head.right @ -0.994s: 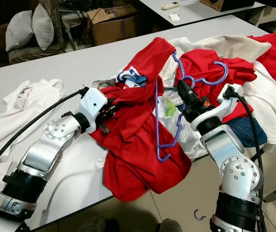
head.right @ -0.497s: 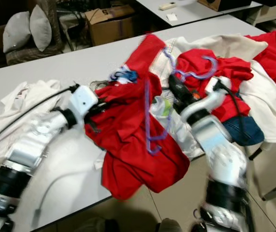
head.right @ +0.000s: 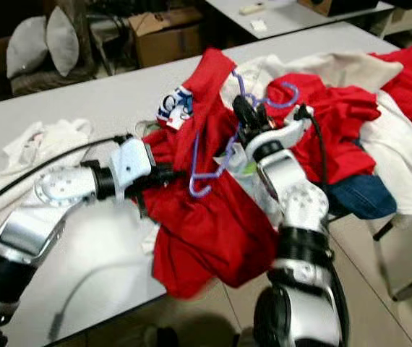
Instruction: Hang hanger
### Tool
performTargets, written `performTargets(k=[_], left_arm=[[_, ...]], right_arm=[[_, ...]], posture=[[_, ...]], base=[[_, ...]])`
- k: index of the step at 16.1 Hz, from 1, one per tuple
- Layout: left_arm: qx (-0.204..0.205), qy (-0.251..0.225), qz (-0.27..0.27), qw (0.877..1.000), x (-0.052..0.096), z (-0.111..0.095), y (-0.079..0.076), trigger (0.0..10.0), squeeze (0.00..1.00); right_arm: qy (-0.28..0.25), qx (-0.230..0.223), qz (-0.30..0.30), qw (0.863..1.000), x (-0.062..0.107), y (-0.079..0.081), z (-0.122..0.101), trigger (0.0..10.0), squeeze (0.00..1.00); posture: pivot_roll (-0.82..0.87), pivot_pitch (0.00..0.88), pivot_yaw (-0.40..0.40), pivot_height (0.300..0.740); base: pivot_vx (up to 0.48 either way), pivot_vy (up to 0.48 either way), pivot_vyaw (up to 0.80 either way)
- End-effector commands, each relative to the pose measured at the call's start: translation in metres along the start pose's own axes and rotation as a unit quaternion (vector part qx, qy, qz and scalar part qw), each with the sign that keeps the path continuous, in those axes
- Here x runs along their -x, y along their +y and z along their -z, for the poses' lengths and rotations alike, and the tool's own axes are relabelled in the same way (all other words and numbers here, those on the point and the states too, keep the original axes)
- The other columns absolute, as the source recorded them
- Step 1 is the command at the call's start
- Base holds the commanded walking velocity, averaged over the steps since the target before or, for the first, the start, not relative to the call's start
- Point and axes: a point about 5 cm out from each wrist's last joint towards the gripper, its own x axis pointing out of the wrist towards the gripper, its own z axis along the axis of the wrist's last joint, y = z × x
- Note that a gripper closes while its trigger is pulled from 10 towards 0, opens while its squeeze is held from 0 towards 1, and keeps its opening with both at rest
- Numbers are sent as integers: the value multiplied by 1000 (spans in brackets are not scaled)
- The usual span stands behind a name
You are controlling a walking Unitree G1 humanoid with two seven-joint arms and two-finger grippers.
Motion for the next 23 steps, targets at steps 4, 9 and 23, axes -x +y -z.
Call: performTargets(k=[4,9,23], left_arm=[[12,13,60,998,7,5,-15,0,0],[50,-55,115,991,2,-17,-28,0,0],[157,-201,-25,967,-21,-67,10,0,0]], right_arm=[[-71,-51,15,996,-12,2,-19,10000,0],[-80,-43,31,995,-21,-1,-19,10000,0],[23,50,10,998,-15,16,23,10000,0]], posture=[[-154,0,83,740],[-155,0,84,740],[-165,0,86,740]], base=[[0,0,0],[0,0,0],[0,0,0]])
